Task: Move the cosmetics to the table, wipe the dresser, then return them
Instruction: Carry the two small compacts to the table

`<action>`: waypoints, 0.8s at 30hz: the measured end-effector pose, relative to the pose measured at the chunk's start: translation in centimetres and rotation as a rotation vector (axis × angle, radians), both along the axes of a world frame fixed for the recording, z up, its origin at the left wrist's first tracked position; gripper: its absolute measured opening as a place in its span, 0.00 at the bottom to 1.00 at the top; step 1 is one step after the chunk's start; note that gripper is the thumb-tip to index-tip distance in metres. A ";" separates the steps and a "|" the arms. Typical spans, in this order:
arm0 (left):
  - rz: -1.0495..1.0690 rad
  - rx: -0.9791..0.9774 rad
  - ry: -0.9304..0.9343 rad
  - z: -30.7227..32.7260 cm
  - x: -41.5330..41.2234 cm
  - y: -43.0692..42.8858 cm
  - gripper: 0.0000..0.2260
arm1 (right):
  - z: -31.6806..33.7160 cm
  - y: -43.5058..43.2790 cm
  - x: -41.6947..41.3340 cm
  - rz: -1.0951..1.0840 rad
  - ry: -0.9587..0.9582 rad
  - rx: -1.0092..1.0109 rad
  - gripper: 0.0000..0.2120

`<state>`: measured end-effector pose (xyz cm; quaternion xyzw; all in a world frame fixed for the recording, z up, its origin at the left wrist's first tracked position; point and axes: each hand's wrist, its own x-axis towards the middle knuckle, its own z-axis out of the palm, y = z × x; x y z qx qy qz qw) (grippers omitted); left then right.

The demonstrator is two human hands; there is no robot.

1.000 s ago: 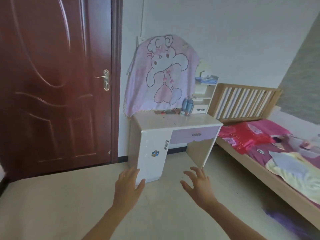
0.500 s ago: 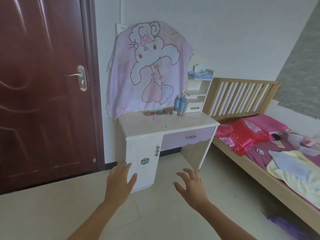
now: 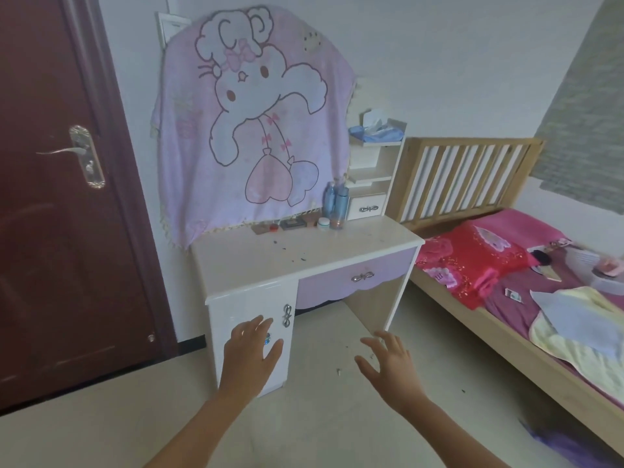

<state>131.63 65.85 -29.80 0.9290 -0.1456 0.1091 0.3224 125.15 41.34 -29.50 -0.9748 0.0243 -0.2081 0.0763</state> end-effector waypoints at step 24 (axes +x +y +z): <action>0.414 0.040 0.095 -3.8 27.1 -6.1 0.38 | -2.3 -8.5 35.2 0.440 -0.009 -0.029 0.14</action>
